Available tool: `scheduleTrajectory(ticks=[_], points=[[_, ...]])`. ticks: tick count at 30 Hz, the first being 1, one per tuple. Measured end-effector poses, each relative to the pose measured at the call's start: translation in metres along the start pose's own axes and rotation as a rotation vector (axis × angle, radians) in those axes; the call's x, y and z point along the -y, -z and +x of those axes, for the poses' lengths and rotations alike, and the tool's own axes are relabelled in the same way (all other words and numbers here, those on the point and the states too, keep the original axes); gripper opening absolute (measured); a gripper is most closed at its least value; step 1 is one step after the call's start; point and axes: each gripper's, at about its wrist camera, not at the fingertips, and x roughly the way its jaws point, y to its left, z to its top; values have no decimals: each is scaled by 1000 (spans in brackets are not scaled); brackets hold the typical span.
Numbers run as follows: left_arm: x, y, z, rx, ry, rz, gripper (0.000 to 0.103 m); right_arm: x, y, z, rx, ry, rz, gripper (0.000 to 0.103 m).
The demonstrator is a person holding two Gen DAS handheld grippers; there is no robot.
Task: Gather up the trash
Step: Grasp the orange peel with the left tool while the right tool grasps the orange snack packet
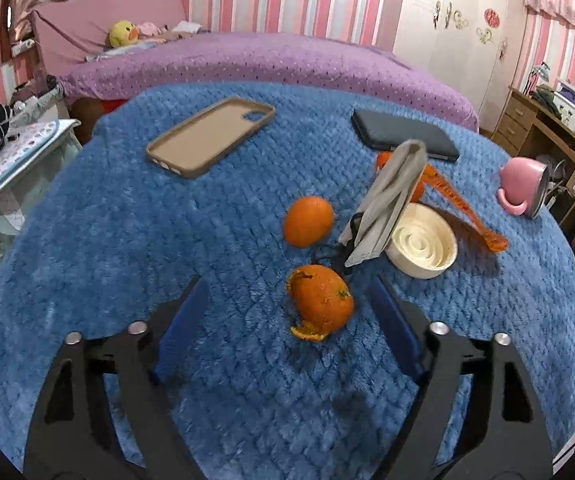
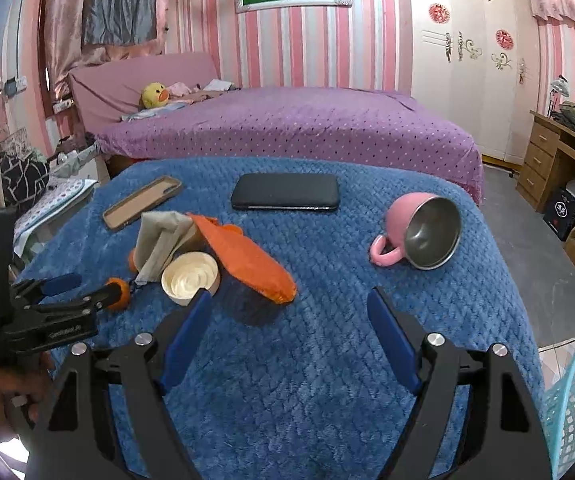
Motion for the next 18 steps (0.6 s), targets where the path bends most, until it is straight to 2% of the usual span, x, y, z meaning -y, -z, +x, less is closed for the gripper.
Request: scheduleTrajectory(ticks=[2,6,8,10,13,18], points=[[1,0,7,-26,4,3,69,-5,1,4,-10,-6,-7,78],[2,2,17,-60,15,10,58,-15,3,16,-33,-11,-31,78],[0,2,17,-53,29,2,32,-22,3,25,-46,-12,-44,78],[-4,0,13,-46,42,-14,25,-25,2,33,-54,-2,-50,78],[-8,-4,4,-19,42,-25,22,-31,-1,49,-70,18,-60,78],[-15,-9,-9,14,59,-47,20,-46,-9,82,-106,125,-148,78]])
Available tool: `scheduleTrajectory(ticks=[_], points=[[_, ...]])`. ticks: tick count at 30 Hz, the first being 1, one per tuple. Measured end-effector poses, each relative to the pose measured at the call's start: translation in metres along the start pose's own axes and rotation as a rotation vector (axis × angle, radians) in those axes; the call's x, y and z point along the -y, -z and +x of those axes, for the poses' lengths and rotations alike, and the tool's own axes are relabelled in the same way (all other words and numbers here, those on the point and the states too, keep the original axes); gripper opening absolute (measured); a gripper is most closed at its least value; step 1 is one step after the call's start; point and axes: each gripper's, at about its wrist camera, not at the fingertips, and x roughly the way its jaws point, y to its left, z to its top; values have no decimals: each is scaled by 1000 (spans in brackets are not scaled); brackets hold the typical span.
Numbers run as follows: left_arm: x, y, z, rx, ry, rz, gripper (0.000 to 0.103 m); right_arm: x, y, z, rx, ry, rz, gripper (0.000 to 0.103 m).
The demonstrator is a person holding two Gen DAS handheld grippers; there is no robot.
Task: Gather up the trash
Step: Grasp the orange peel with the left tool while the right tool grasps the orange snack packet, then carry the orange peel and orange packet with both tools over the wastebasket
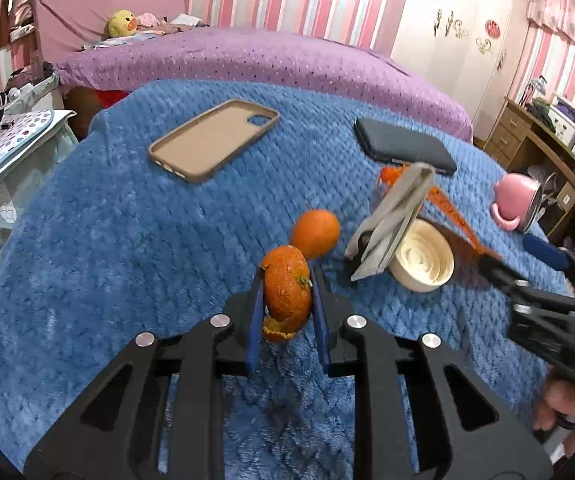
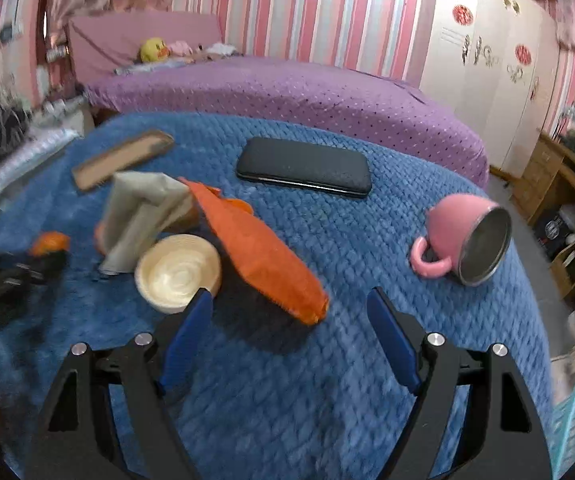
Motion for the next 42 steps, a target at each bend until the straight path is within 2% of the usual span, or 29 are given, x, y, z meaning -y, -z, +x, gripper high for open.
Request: scheduleTrajectory(ticks=[3,5,7,8,10,13,19,26,37,42], points=[[-3,-3,-1,6,20,-14,18,-7,-2,19,-29,31,-28,74],[-3,-4,-1,7,37,-15,18,-10,-1,33,-63,41,-38,57],[-2,-5,-4,18,46,-7,18,-10,-1,37,-68,22,-25,27],[-1,-6,-6,25,53,-3,18,-9,-2,34,-51,23,-15,18],[0,-8,-10,37,57,0,18,-5,-2,27,-22,16,13,7],[3,-10,-16,55,63,5,18,8,-2,16,17,-23,64,4],[10,-15,-38,106,62,7,18,40,-4,-22,116,-99,171,4],[33,-14,-60,157,73,50,18,55,0,-75,208,-113,179,4],[76,-6,-90,215,122,117,18,77,17,-129,265,-149,200,4],[83,-3,-98,220,136,106,18,91,22,-144,283,-142,207,4]])
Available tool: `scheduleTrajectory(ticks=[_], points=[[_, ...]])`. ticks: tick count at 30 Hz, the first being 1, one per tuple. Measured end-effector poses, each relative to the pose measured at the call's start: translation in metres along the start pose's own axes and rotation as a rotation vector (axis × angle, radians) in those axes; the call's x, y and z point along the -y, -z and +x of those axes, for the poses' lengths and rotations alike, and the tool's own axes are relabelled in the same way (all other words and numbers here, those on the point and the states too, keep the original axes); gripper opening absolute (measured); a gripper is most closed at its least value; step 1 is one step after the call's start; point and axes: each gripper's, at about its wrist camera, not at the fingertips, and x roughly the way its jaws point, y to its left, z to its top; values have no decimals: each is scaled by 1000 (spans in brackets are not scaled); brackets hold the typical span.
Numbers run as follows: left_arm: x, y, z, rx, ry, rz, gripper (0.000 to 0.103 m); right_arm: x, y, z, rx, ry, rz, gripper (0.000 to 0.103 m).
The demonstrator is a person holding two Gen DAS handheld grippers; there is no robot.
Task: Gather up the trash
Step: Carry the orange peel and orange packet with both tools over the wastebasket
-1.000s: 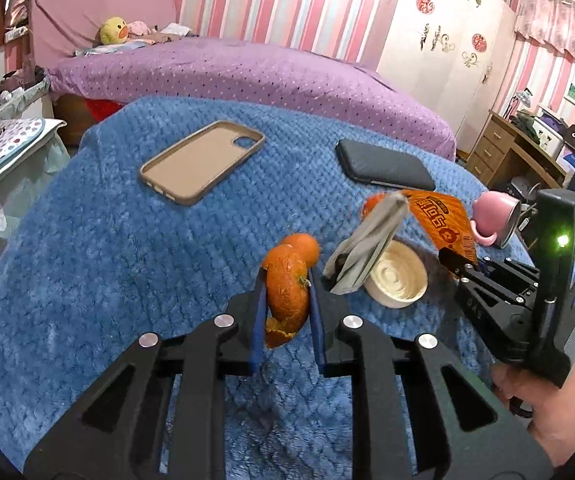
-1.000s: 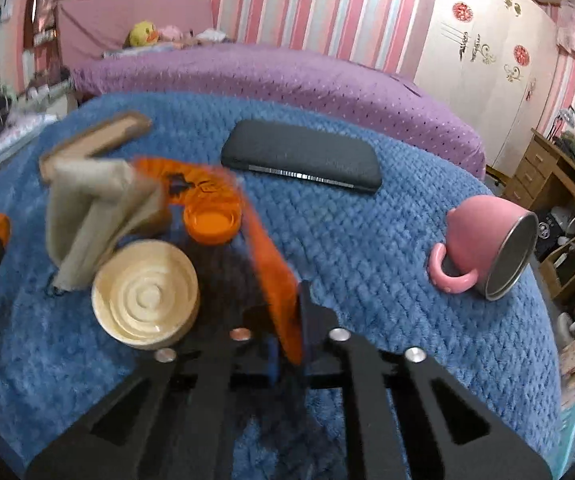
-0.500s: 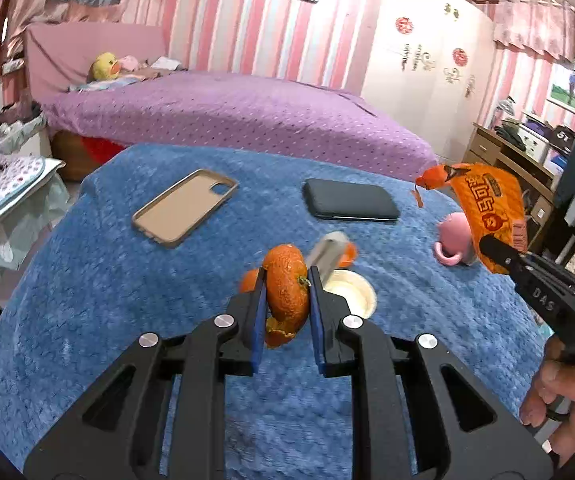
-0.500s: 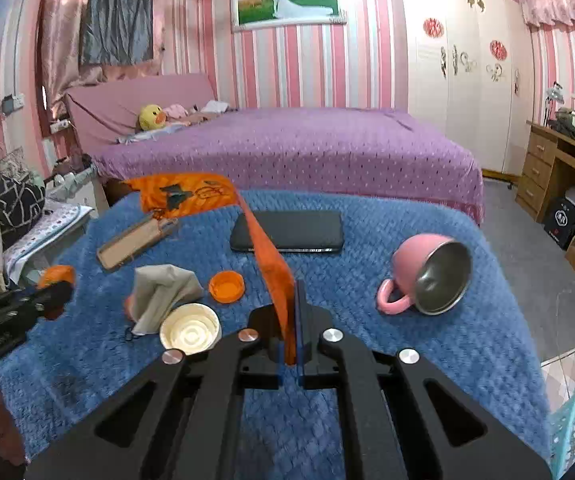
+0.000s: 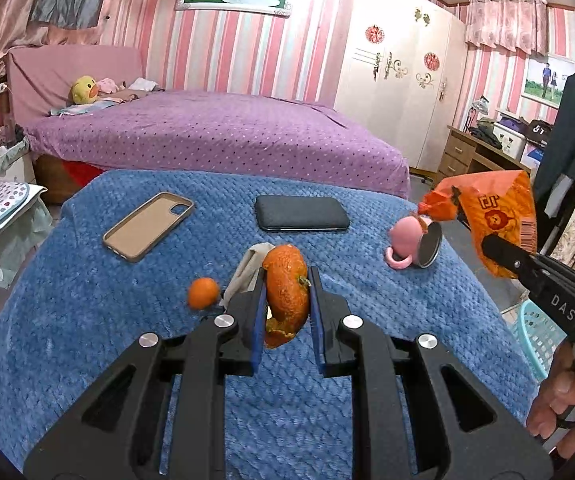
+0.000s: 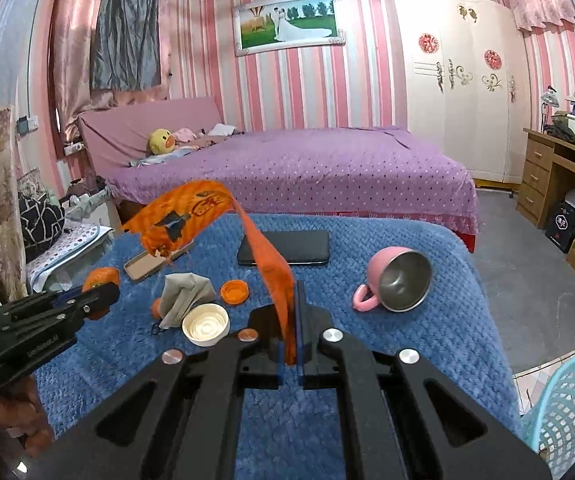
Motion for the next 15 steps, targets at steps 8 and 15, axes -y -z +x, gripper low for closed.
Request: scheduleTrajectory(ticks=[8,15], points=[[15,0,-7,13,1,24,18,18,-4,-21,29,3,42,4],[29,-2,-10,20,29,26,18,32,-7,-34,47,13,45,4]])
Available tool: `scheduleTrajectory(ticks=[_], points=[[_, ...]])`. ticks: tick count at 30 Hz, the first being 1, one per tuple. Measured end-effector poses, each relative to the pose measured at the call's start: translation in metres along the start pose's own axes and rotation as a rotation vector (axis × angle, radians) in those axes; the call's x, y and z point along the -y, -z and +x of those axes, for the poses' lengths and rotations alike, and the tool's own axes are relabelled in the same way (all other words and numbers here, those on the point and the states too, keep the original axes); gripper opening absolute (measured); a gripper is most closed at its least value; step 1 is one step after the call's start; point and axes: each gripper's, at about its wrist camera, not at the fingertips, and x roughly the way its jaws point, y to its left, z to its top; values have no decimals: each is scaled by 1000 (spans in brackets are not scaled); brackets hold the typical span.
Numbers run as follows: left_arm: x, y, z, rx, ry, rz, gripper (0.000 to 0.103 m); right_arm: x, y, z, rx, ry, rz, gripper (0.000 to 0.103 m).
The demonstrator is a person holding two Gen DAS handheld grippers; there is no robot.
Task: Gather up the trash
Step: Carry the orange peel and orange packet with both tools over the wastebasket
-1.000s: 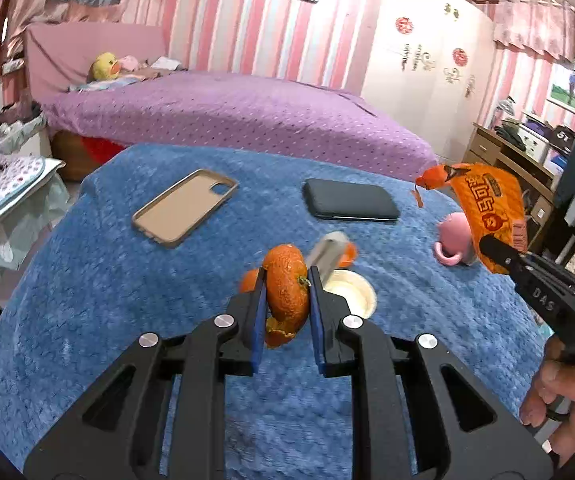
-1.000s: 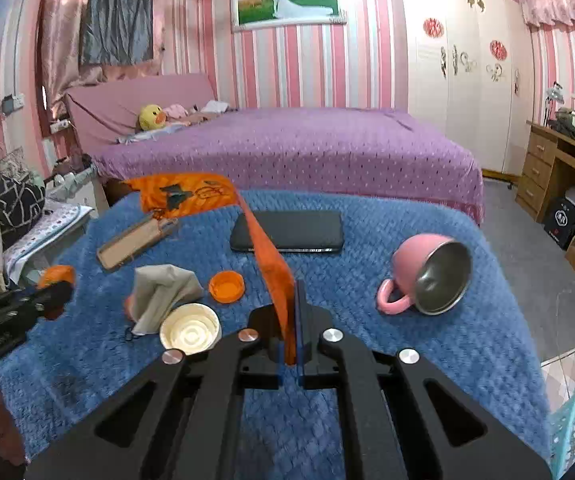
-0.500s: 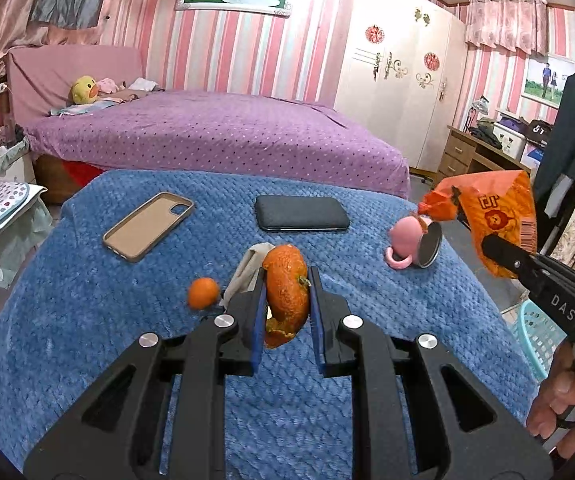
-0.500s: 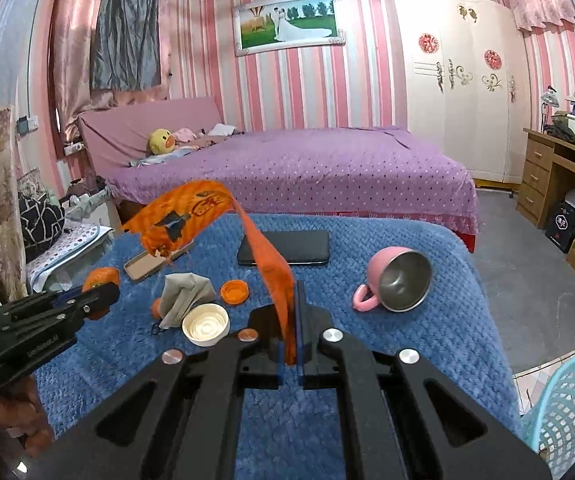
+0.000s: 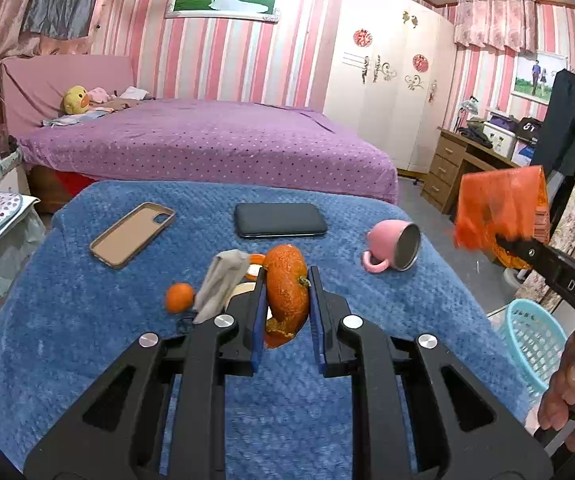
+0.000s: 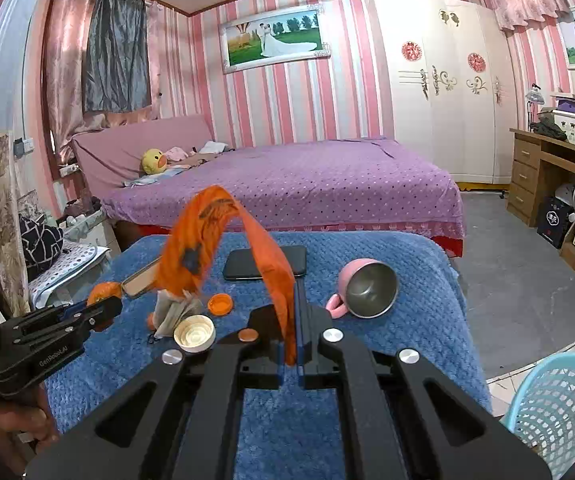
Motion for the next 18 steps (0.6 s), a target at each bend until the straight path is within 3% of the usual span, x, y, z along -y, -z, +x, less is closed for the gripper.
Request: scheduleTrajectory(ticks=[6,18], points=[[16,0,0,2,26,10,18,18,-3,-14,15,25,12,4],[57,0,-3,15,79,47,18,89,-11,-50,63,115,117,4]])
